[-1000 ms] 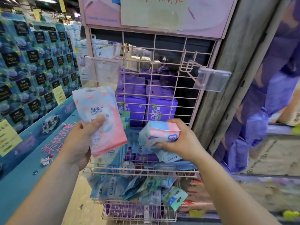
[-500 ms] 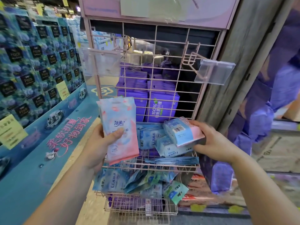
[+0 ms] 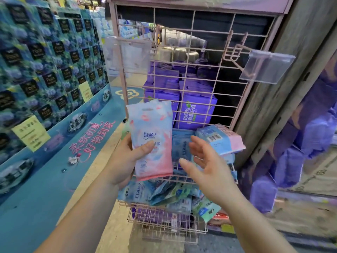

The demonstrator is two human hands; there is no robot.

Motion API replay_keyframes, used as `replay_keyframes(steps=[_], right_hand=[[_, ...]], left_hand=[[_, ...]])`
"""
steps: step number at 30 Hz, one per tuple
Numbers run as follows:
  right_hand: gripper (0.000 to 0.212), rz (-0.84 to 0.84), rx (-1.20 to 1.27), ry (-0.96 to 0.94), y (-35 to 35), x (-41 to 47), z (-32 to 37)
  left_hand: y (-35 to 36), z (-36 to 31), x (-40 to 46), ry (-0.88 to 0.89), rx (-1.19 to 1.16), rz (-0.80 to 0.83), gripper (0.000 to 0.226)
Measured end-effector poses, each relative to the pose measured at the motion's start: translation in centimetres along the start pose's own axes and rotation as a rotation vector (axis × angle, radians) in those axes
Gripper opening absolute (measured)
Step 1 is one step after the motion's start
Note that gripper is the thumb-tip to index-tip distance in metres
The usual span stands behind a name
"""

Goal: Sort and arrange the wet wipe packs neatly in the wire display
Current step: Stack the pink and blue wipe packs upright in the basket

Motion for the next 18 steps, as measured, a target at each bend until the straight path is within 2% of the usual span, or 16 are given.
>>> replay_keyframes(steps=[1,2,4,7,12,15,18], right_hand=[[0.079,0.104,0.062,0.06,1.7,0.8,-0.5],[0.089,0.162,0.179,0.097,2.8,1.6,-0.6],[0.079,0.181,0.415,0.101,3.5,3.3,-0.2],[0.063,0.109,0.53,0.114,3.4,5.0,-0.3],[0.055,-0.011,0.478,0.152,3.5,4.9,-2.5],[0.057,0.054,0.362,0.238,4.4,4.3,-4.0],[0.07,0.091,0.314,0.242,4.5,4.5,-4.1]], left_hand=[[0.6,0.1,0.1,0.016,0.025,0.007,0.066],[1.3,0.1,0.2,0.036,0.058,0.021,0.06],[2.8,0.3,0.6,0.066,0.1,0.059,0.053],[3.8,0.9,1.1,0.072,0.126,0.083,0.052],[3.3,1.9,1.9,0.058,0.215,0.096,0.071],[3.2,2.0,1.9,0.059,0.251,0.105,0.083],[3.4,2.1,1.8,0.071,0.279,0.14,0.076]])
Point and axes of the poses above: each hand's wrist, its own x-axis towards the middle knuckle, its own y-axis out of the palm, z = x × y, the point moved 9 cm from there along x, towards the middle knuckle, and after that the axes turned 4 degrees about x, right-handed, at the moved point
